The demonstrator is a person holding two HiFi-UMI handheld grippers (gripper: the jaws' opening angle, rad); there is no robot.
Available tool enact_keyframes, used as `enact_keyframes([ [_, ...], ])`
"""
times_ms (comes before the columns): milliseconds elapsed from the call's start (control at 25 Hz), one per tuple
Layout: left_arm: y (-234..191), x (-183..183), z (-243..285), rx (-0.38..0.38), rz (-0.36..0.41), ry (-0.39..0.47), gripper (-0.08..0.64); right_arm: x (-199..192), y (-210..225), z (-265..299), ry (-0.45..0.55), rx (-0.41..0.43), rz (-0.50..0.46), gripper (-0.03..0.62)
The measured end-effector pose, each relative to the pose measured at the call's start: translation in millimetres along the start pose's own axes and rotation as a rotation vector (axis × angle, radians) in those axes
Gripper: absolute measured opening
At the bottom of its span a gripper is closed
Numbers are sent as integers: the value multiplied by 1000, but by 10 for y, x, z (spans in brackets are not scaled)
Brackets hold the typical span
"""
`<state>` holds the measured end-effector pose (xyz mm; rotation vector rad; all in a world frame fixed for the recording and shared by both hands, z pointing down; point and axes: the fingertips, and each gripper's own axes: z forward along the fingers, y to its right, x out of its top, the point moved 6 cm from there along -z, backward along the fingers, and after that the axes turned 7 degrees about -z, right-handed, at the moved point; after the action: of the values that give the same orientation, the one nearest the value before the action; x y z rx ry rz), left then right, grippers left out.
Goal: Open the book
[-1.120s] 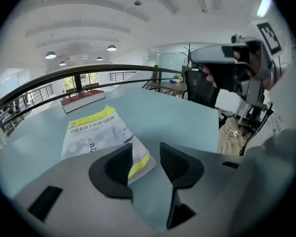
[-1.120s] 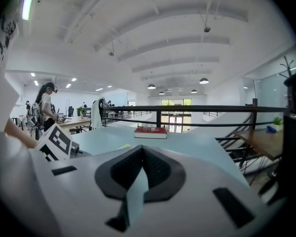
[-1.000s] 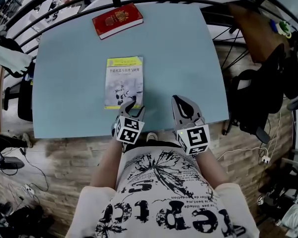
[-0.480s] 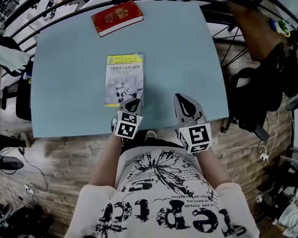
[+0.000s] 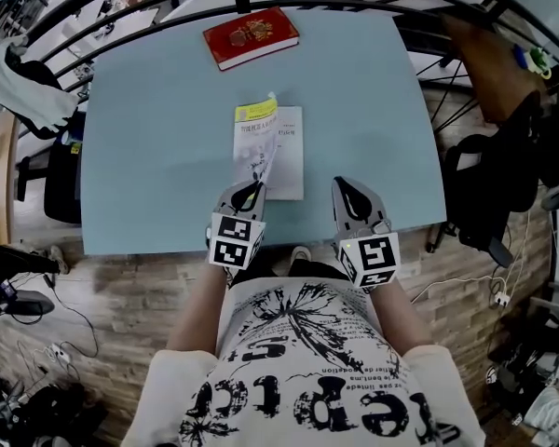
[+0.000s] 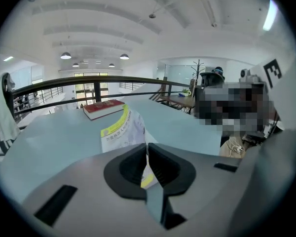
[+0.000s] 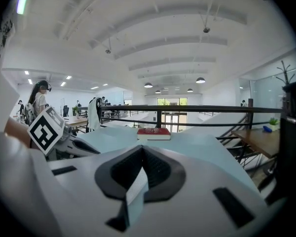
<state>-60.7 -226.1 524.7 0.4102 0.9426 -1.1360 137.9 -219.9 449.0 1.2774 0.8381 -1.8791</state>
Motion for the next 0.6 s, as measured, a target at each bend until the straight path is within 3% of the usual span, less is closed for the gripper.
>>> enact_keyframes([
  [280, -612, -10, -512, 42, -35, 20, 28, 263, -565, 242, 2, 23, 2, 11],
  [600, -1207, -264, -721, 92, -96, -3, 32, 312, -982, 484, -23, 35, -3, 11],
])
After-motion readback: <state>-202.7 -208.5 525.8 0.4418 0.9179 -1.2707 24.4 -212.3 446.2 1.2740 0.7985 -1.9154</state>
